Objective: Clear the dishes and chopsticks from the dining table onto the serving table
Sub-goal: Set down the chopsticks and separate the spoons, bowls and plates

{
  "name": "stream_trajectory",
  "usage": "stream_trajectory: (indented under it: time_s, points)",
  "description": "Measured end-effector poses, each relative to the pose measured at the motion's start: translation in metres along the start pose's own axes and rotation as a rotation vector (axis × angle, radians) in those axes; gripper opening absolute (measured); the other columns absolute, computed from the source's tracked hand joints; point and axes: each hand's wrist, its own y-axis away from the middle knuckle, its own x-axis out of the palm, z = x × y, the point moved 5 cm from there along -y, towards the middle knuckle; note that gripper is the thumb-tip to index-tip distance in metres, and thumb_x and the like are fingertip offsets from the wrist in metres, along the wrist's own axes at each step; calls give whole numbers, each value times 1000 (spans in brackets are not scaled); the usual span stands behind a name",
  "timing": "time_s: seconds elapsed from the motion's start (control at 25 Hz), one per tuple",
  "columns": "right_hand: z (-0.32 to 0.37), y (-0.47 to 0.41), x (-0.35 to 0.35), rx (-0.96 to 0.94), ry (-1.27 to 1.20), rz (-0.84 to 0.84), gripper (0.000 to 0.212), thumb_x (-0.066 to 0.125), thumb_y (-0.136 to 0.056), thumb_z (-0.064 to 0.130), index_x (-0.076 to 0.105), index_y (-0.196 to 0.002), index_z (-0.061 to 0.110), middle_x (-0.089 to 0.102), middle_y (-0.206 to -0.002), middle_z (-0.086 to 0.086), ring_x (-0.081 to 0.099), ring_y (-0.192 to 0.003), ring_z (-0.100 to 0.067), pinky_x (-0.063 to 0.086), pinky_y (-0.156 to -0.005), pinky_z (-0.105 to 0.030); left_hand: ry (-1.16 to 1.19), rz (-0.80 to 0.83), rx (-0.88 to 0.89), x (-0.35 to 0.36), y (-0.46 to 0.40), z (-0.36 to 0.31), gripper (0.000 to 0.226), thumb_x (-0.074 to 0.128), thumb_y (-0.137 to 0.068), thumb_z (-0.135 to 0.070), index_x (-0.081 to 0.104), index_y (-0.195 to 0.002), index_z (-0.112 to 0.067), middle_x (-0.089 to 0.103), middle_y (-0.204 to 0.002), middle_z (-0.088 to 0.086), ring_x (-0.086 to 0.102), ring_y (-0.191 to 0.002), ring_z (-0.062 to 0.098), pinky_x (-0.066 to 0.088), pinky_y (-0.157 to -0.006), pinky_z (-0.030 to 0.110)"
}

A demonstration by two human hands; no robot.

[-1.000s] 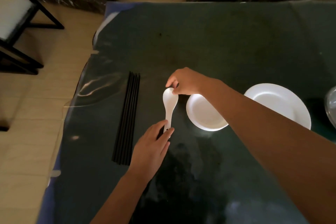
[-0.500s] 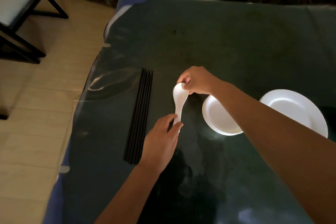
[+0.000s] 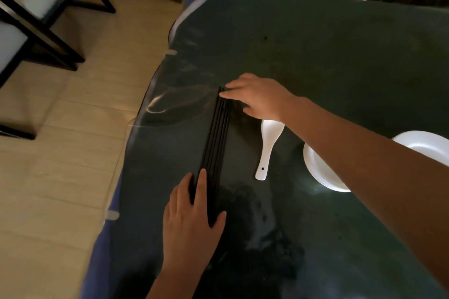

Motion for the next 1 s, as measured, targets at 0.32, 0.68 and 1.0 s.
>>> stream_trajectory:
  time_s: [0.32, 0.68, 1.0]
  points:
    - [23, -19, 14, -235, 241, 45, 47, 44, -90, 3, 48, -132, 22, 55, -132, -2, 43, -123, -27, 52, -80, -42, 145, 31, 8, 6, -2, -7, 60, 66, -82, -21, 44, -134, -3, 50, -131, 14, 47, -120, 26, 46, -97, 35]
    - [-10, -7, 1, 41, -63, -123, 49, 48, -87, 7, 46, -134, 20, 55, -129, -8, 49, -119, -29, 48, -86, -41, 195, 63, 208, 2, -7, -9, 84, 67, -72, -48, 28, -143, -25, 43, -138, 2, 46, -120, 18, 53, -87, 33]
    - [-22, -24, 17, 221, -270, -22, 40, 49, -94, 21, 49, -131, 9, 52, -125, -16, 52, -114, -31, 41, -96, -39, 74, 29, 757, 9, -16, 8, 42, 60, -78, -40, 62, -117, -24, 61, -121, 4, 43, -116, 14, 43, -93, 29]
